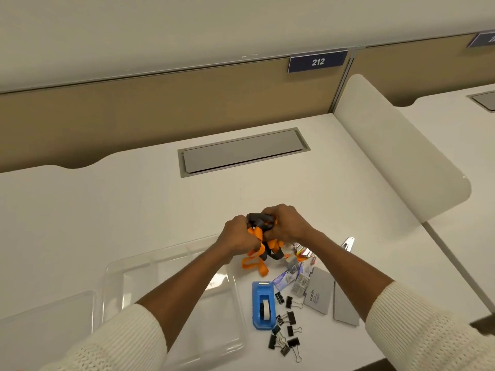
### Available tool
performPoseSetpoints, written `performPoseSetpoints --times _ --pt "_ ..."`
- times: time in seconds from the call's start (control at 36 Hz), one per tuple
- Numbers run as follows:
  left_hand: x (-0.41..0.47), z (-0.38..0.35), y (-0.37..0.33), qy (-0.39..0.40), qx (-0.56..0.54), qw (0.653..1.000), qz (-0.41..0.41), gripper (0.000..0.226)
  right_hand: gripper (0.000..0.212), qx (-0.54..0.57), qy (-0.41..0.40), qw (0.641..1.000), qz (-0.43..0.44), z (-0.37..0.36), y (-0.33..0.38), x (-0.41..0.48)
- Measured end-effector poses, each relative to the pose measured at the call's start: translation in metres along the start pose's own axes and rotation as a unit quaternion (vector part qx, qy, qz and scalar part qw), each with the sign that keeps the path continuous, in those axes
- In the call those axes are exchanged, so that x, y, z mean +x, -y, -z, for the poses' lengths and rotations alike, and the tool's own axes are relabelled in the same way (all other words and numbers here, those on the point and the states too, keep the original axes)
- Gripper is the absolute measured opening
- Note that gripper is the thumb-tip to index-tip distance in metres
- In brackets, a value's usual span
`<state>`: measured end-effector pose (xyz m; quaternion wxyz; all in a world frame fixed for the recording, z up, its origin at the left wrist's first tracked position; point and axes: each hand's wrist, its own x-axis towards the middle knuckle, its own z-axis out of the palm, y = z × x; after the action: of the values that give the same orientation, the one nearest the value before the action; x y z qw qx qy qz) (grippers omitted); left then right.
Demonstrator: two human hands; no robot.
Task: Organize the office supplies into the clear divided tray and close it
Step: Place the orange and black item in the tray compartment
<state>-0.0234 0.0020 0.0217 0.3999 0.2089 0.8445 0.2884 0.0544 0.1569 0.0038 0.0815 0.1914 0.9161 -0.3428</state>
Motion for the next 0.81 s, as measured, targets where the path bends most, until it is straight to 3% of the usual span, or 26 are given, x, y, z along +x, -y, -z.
performPoseSetpoints --times 0.14,0.28,0.36,0.5,0.81 --pt "-0.006 0.008 -0.005 0.005 -0.026 0.999 -0.024 0.043 0.033 0.005 -0.024 1.000 0.020 0.011 0.008 -0.005" --pt "-0.011 0.008 -0.008 0.008 -0.040 0.998 -0.047 0.061 0.030 0.027 -0.038 0.999 0.023 0.022 0.012 -0.010" --pt "-0.015 0.007 -0.010 -0.029 -0.030 0.997 -0.069 0.070 0.027 0.047 -0.054 0.997 0.027 0.028 0.016 -0.015" --pt "-0.022 0.010 -0.015 -0.096 -0.020 0.990 -0.097 0.068 0.025 0.083 -0.091 0.992 0.036 0.039 0.029 -0.022" --pt "-0.070 0.066 -0.025 -0.158 0.001 0.978 -0.138 0.062 0.035 0.144 -0.138 0.977 0.068 0.054 0.088 -0.035"
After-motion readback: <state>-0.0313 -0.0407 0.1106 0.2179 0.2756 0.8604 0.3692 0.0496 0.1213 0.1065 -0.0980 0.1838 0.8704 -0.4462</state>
